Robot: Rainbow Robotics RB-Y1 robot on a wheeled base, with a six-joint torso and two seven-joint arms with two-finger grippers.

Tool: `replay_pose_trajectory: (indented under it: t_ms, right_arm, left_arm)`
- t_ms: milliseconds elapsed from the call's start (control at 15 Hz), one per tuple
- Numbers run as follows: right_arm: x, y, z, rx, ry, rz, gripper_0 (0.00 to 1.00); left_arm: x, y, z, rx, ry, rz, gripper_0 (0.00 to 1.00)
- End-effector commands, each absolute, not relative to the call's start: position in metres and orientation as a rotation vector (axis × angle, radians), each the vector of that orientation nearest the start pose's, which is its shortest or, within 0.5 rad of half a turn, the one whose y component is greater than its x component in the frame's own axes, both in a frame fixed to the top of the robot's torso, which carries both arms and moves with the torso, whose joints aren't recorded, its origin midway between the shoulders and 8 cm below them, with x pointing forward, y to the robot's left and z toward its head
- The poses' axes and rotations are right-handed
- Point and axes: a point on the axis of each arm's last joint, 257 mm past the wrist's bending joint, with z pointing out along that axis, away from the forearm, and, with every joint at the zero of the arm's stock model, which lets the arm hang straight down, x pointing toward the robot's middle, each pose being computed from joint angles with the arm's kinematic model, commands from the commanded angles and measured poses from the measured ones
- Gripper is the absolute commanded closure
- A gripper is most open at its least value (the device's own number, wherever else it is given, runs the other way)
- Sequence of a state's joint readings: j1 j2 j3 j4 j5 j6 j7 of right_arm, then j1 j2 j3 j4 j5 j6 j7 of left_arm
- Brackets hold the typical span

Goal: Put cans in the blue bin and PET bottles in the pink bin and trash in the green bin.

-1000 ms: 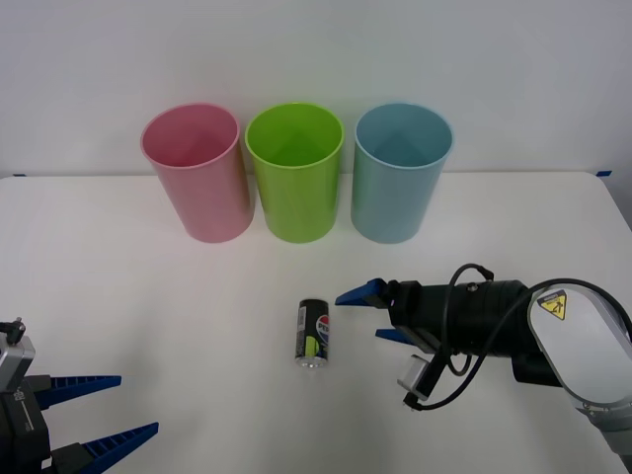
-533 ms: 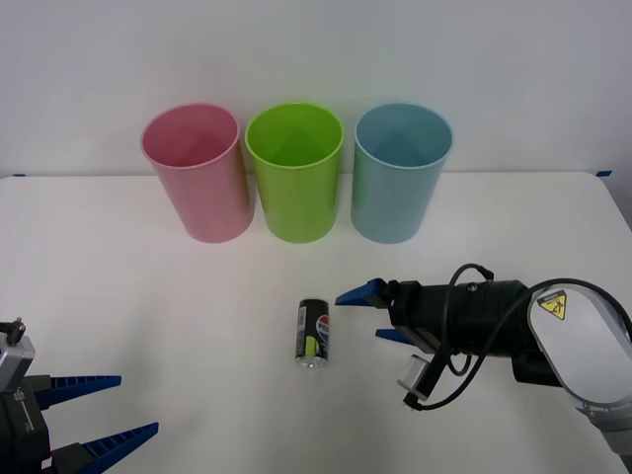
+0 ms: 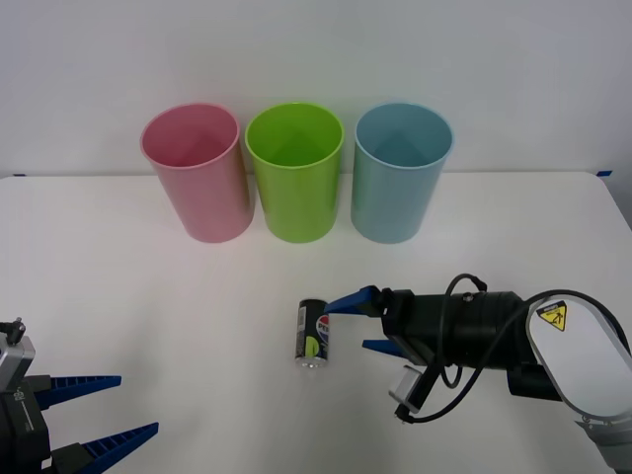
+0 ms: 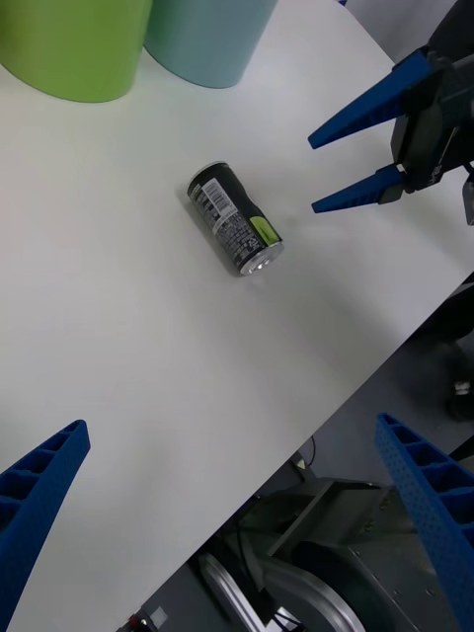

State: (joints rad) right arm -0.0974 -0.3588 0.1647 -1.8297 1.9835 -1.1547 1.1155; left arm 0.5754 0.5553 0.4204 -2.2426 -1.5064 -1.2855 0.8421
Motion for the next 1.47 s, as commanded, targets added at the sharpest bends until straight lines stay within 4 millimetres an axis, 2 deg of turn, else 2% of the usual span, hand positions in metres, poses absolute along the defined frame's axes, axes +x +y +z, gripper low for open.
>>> replay_pose_trajectory:
  t_ms: [67, 400, 1067, 1467]
  right_arm:
    - [0.400, -0.045, -0.255, -2.105, 0.223, -0.393, 0.00]
    - [0.404, -0.042, -0.250, -2.121, 0.194, -0.428, 0.00]
    - [0.409, -0.015, -0.252, -2.215, 0.067, -0.507, 0.00]
    - [0.419, -0.006, -0.259, -2.287, 0.093, -0.545, 0.00]
  left_arm:
    - [0.256, 0.240, -0.220, 0.642, 2.128, -0.755, 0.00]
    - [0.256, 0.240, -0.220, 0.642, 2.128, -0.755, 0.00]
    - [0.256, 0.240, -0.220, 0.642, 2.128, -0.755, 0.00]
    - [0.256, 0.240, -0.220, 0.642, 2.128, -0.755, 0.00]
